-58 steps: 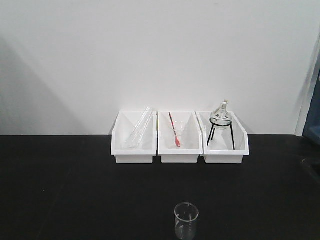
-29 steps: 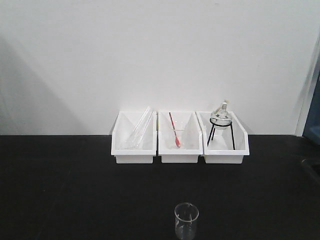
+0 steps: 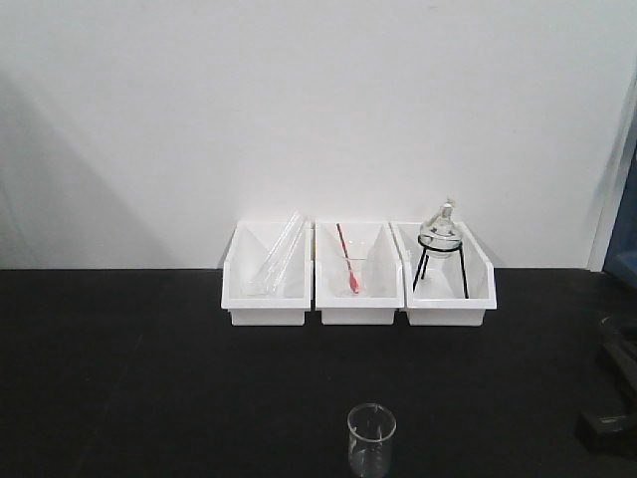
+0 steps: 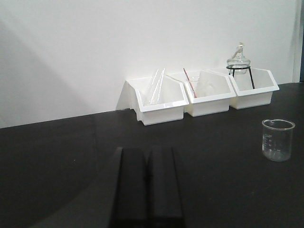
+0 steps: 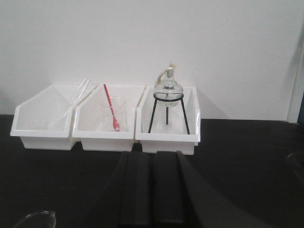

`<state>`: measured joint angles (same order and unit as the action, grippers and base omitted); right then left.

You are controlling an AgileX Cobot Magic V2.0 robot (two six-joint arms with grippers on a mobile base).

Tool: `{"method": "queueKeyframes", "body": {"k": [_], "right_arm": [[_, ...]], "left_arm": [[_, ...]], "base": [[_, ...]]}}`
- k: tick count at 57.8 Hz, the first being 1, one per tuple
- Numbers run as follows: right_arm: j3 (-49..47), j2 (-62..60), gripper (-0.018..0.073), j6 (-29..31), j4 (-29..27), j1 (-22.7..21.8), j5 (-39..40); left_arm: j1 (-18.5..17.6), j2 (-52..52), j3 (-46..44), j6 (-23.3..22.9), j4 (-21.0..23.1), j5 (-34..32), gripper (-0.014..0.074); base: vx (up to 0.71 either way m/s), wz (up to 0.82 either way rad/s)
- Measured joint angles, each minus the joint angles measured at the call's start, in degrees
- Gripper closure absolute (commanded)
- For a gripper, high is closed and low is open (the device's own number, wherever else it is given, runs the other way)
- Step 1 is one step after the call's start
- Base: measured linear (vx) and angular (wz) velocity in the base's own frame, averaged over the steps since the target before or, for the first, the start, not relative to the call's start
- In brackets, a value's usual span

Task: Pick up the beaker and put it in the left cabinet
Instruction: 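Move the right gripper toward the clear glass beaker on the bench, then close the right gripper around the clear glass beaker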

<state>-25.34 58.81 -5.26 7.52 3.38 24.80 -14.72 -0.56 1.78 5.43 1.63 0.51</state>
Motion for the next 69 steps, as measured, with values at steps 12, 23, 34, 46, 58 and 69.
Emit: {"method": "queueKeyframes", "body": {"k": [12,23,34,46,58,69], "right_arm": [[-0.1,0.9,0.039,-1.7,0.0,0.0,0.6],[-0.2,0.9,0.0072,-1.9,0.0,0.0,0.6],[-0.2,0.9,-0.0171,-3.2,-0.1,0.0,0.7],[-0.2,0.9,-0.0154,-4.4,-0.1,0.0,0.9],[-0.2,4.2,-0.0102,-5.0,2.0,0.0,7.2],[-0.4,16.9,-0.0083,-5.5,12.2,0.0,17.9]], "left_arm": [[0.0,0.0,0.0,0.0,0.0,0.0,0.0595],[0.0,0.0,0.0,0.0,0.0,0.0,0.0595],[0.0,0.0,0.0,0.0,0.0,0.0,0.0595],[0.0,0.0,0.0,0.0,0.0,0.0,0.0595],[0.0,0.0,0.0,0.0,0.0,0.0,0.0595],[0.0,0.0,0.0,0.0,0.0,0.0,0.0595]], "base": [[0.0,0.0],[0.0,0.0],[0.0,0.0],[0.0,0.0],[0.0,0.0],[0.0,0.0]]}}
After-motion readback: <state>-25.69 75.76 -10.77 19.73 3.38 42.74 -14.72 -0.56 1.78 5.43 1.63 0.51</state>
